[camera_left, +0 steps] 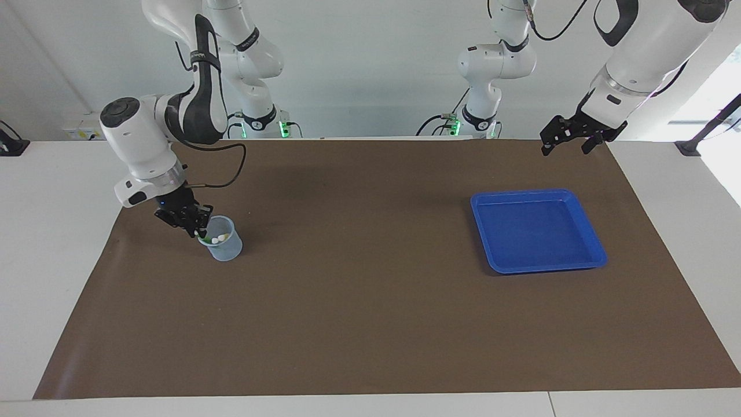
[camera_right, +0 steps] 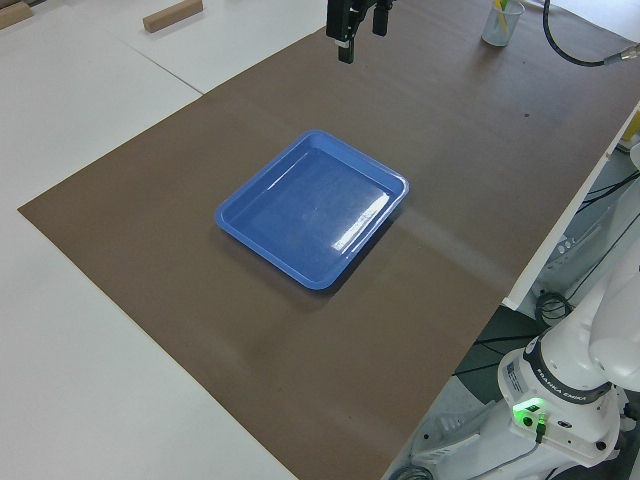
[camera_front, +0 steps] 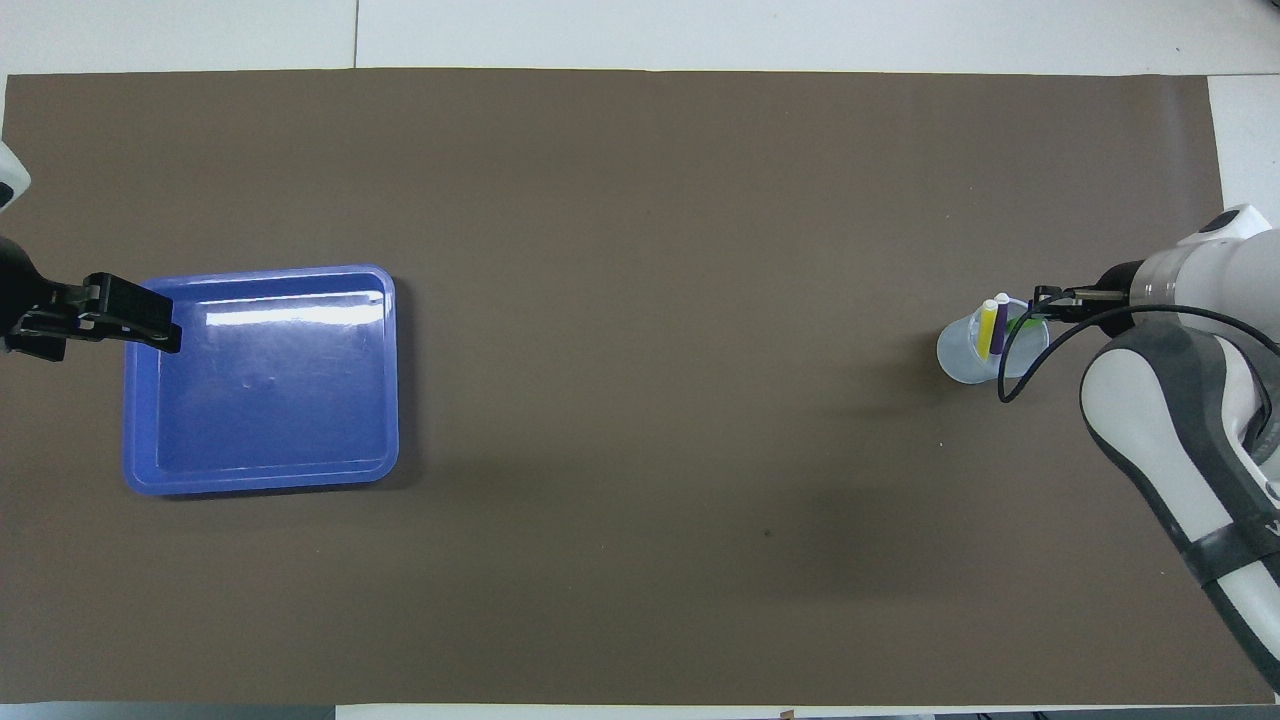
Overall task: Right arm passes pens to left for tray arrangement
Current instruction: 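Grasp the green pen with the right gripper and lift it out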
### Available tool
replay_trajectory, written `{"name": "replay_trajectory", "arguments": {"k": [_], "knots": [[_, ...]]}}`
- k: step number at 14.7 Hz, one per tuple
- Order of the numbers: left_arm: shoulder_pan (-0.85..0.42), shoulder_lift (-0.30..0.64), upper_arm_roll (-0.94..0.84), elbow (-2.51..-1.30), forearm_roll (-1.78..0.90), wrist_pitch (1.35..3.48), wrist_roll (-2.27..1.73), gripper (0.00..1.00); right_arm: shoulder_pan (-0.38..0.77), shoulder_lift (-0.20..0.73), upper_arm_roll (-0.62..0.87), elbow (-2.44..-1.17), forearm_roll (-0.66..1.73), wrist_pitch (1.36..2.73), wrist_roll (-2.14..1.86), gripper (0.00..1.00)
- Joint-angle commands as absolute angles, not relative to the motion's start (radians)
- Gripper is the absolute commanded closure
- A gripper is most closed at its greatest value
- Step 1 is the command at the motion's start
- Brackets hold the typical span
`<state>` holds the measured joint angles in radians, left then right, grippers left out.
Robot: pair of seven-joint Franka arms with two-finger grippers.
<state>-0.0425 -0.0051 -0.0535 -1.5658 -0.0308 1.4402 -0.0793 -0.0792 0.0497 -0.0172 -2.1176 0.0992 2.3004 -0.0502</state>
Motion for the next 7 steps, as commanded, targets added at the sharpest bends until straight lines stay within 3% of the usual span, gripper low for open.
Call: {"name": "replay_trajectory", "arguments": {"k": [1, 3, 7], "knots": [[-0.041, -0.021, -0.051, -1.582, -0.017, 1.451, -0.074, 0.00, -0.081, 0.037, -0.015, -2.114, 0.123, 2.306, -0.068, 1.00], [-0.041, -0.021, -0.051, -1.582, -0.017, 1.451, -0.074, 0.00, -0.081, 0.015, -0.012, -2.082, 0.123, 2.258, -0.069, 1.00], [-0.041, -0.021, -0.051, -1.582, -0.017, 1.453, -0.074, 0.00, -0.080, -0.052, -0.006, -1.939, 0.123, 2.012, -0.066, 1.00]]}}
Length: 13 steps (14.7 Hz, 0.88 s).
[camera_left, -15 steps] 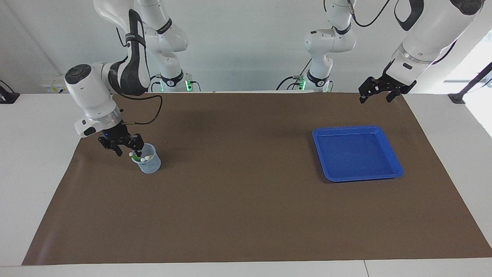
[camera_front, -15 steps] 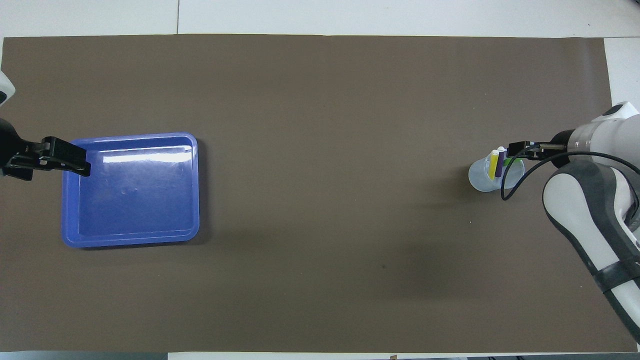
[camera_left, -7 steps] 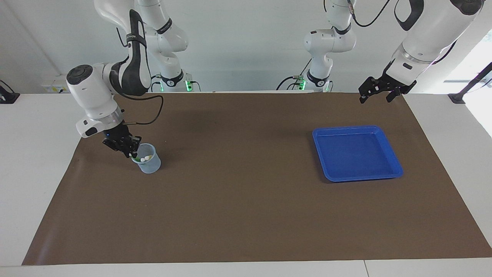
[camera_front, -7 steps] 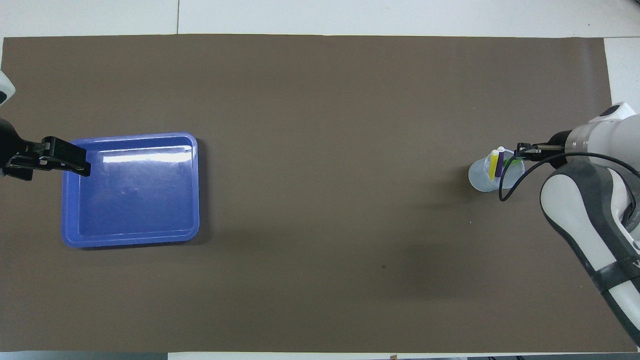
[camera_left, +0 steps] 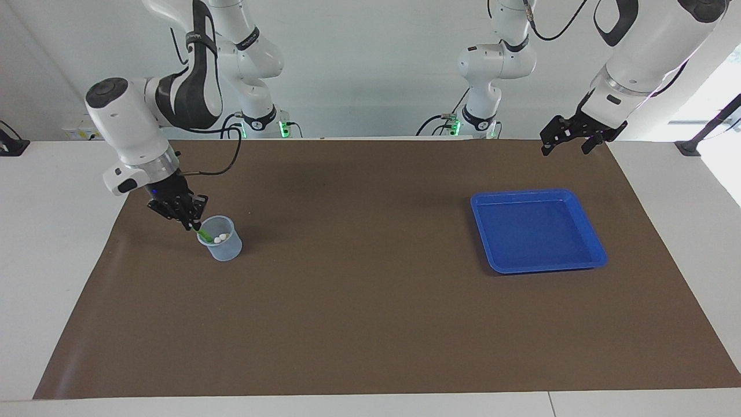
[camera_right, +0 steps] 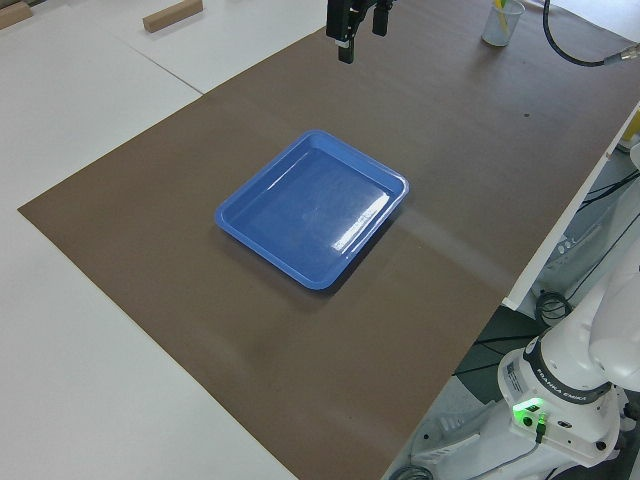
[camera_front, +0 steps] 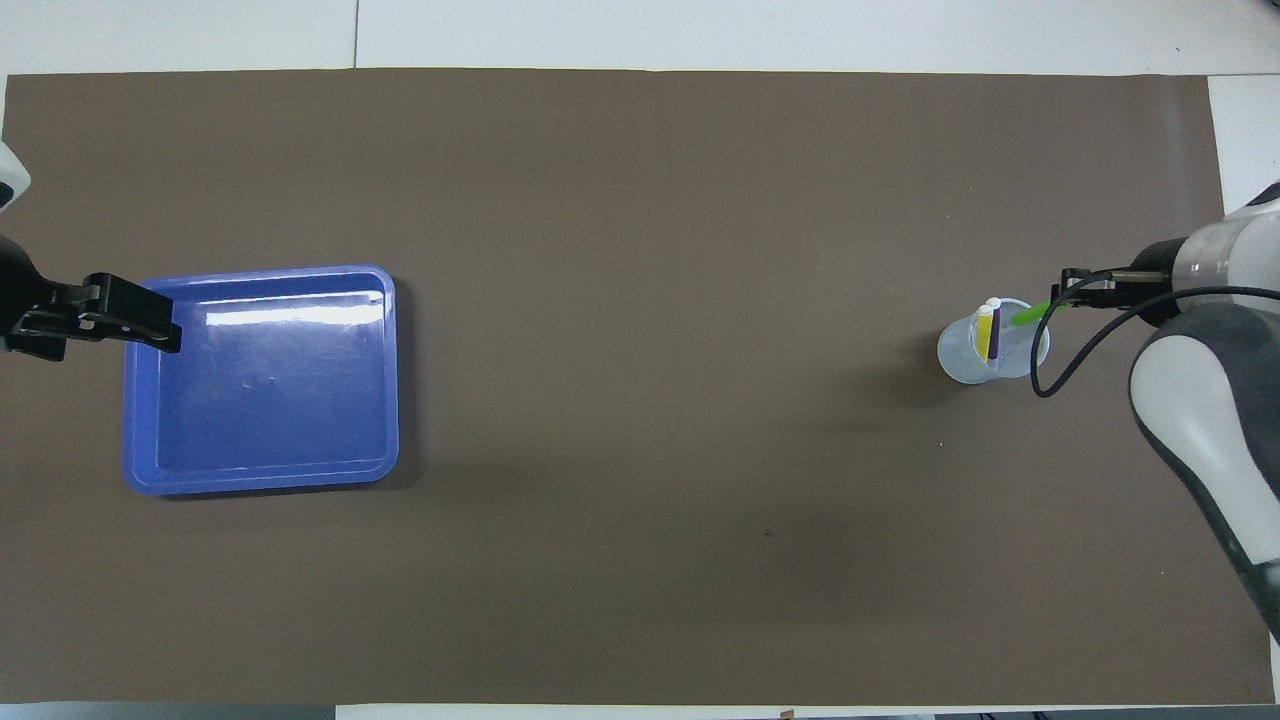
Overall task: Right arm passes pens to left for tray arrangement
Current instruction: 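Grasp the green pen with the right gripper and lift it out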
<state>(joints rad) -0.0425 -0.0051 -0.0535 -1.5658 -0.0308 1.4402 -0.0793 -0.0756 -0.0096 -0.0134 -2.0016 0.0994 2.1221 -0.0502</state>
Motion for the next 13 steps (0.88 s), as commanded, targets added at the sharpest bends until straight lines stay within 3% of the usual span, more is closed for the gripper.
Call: {"name": "replay_trajectory", "arguments": {"k": [1, 3, 6, 13], "knots": [[-0.041, -0.021, -0.051, -1.582, -0.018, 1.451, -0.074, 0.00, -0.080, -0.063, -0.003, -1.896, 0.121, 1.943, -0.060, 1.00], [-0.041, -0.021, -0.051, -1.582, -0.017, 1.453, -0.074, 0.00, -0.077, -0.071, 0.002, -1.827, 0.120, 1.850, -0.016, 1.00], [-0.041, -0.021, -0.051, -1.582, -0.017, 1.451, -0.074, 0.00, -0.077, -0.066, 0.046, -1.793, 0.123, 1.821, 0.107, 1.00], [-0.043, -0.058, -0.051, -1.592, -0.018, 1.399, -0.075, 0.00, -0.077, -0.032, 0.239, -1.802, 0.426, 1.980, 0.620, 1.00]]}}
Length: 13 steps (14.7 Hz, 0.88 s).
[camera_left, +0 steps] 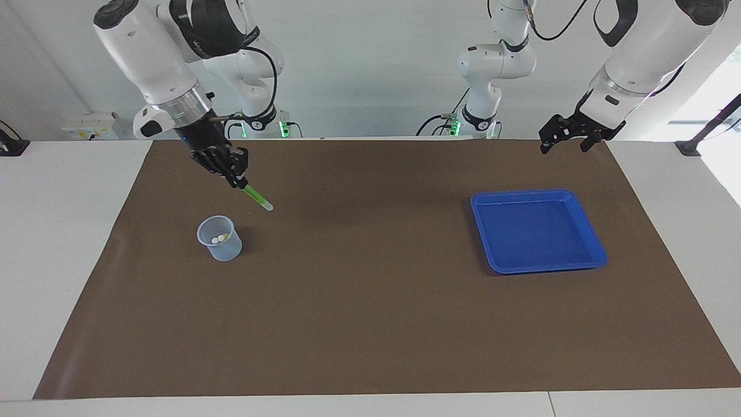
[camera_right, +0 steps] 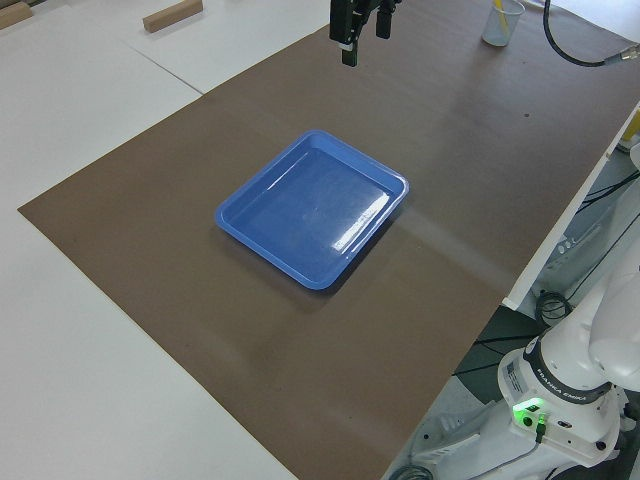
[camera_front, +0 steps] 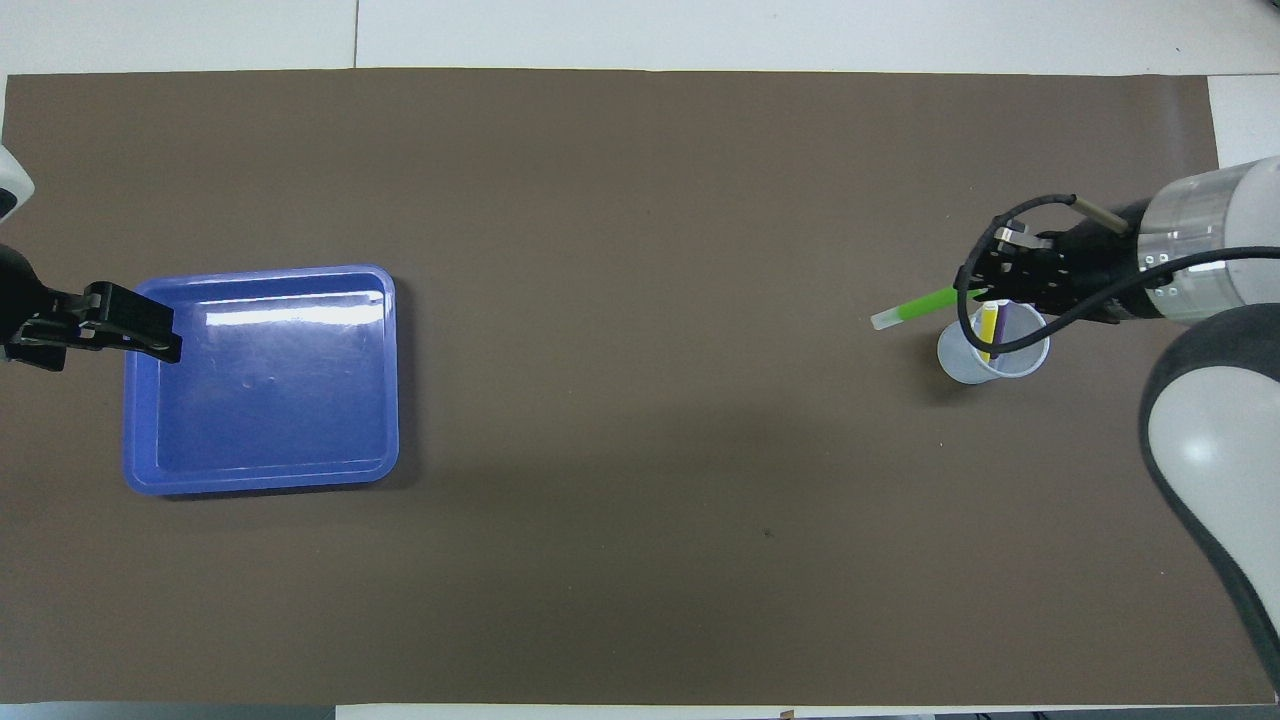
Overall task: Right arm passes pens to left for tray arrangement
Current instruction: 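Carry the green pen toward center while the left gripper reaches it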
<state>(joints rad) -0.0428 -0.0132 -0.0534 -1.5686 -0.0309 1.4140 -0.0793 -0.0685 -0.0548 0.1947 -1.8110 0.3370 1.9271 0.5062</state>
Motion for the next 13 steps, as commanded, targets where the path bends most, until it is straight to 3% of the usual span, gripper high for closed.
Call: {"name": "replay_trajectory", "arguments": {"k": [1, 6, 9, 13], "knots": [[-0.043, -0.060, -0.051, -1.592, -0.021, 1.401, -0.078, 0.00, -0.075, -0.019, 0.271, -1.802, 0.475, 2.026, 0.696, 1.00], [-0.023, -0.100, -0.046, -1.603, -0.226, 1.396, -0.257, 0.00, -0.072, 0.070, 0.448, -1.769, 0.600, 2.262, 1.049, 1.00], [-0.034, -0.100, -0.049, -1.620, -0.380, 1.472, -0.620, 0.00, -0.054, 0.142, 0.506, -1.672, 0.635, 2.307, 1.230, 1.00], [-0.101, -0.120, -0.063, -1.690, -0.479, 1.673, -1.015, 0.00, -0.051, 0.181, 0.572, -1.638, 0.658, 2.361, 1.380, 1.00]]}}
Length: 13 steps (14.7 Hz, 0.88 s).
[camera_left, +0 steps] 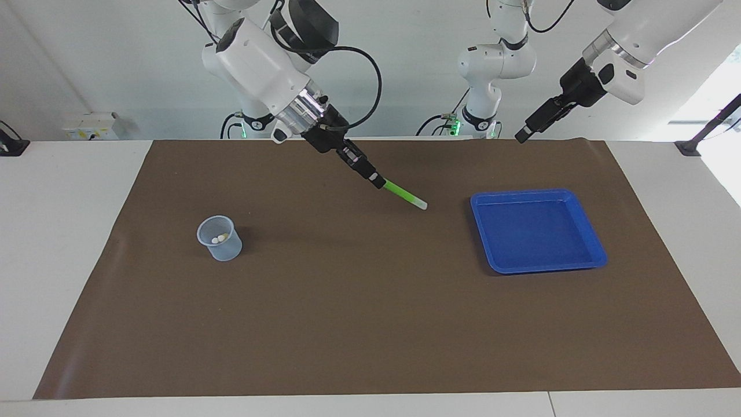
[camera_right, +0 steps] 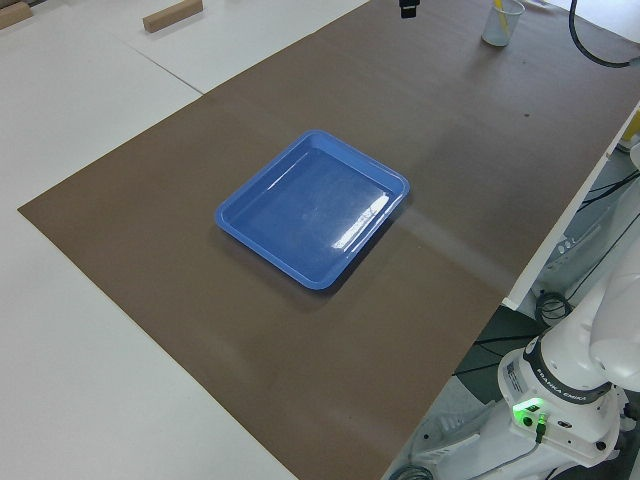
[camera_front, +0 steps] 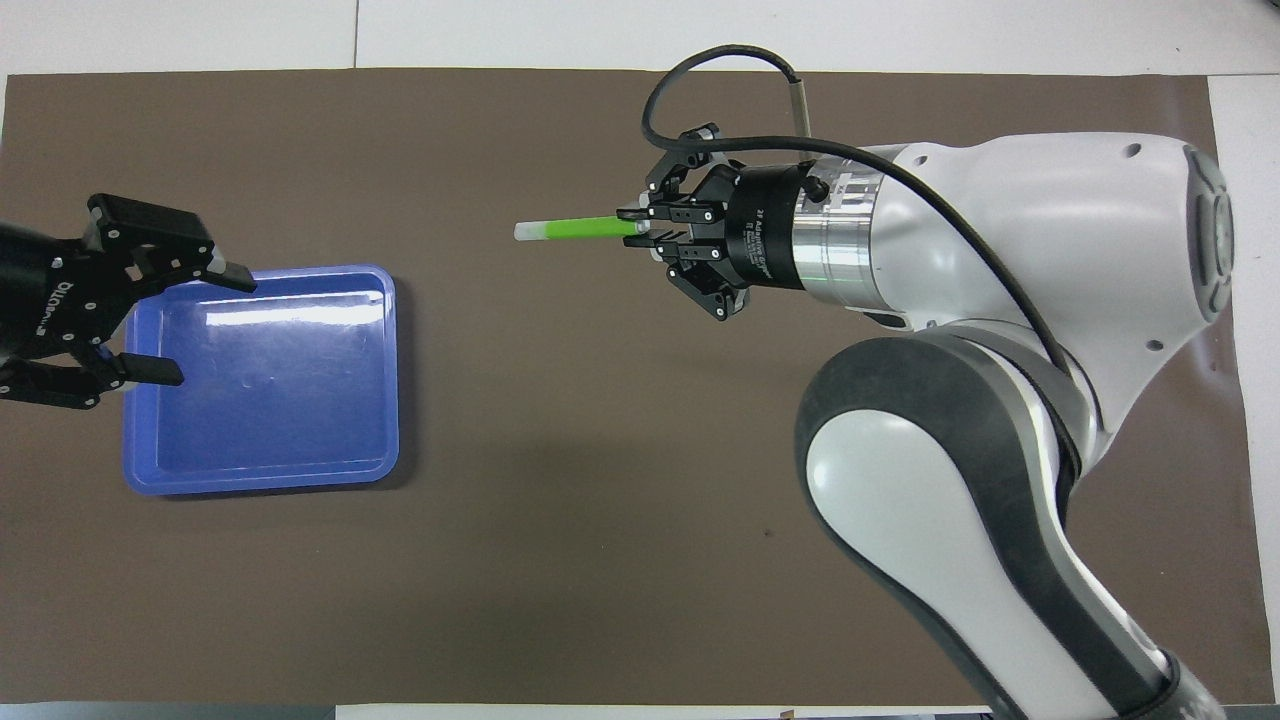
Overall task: Right arm passes pens to left for tray arrangement
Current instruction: 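Carry the green pen toward center while the left gripper reaches it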
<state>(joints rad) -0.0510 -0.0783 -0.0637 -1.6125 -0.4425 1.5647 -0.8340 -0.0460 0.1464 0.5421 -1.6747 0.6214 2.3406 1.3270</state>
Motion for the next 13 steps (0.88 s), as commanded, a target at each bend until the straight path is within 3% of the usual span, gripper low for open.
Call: {"name": "replay_trajectory", "arguments": {"k": [1, 8, 13], "knots": [[-0.127, -0.123, -0.064, -1.709, -0.480, 1.733, -1.143, 0.00, -0.051, 0.183, 0.583, -1.637, 0.678, 2.364, 1.403, 1.00], [-0.236, -0.143, -0.064, -1.825, -0.479, 2.070, -1.765, 0.00, -0.049, 0.183, 0.614, -1.631, 0.718, 2.365, 1.456, 1.00], [-0.336, -0.133, -0.064, -1.879, -0.476, 2.164, -1.795, 0.01, -0.049, 0.183, 0.620, -1.632, 0.715, 2.364, 1.456, 1.00]]}}
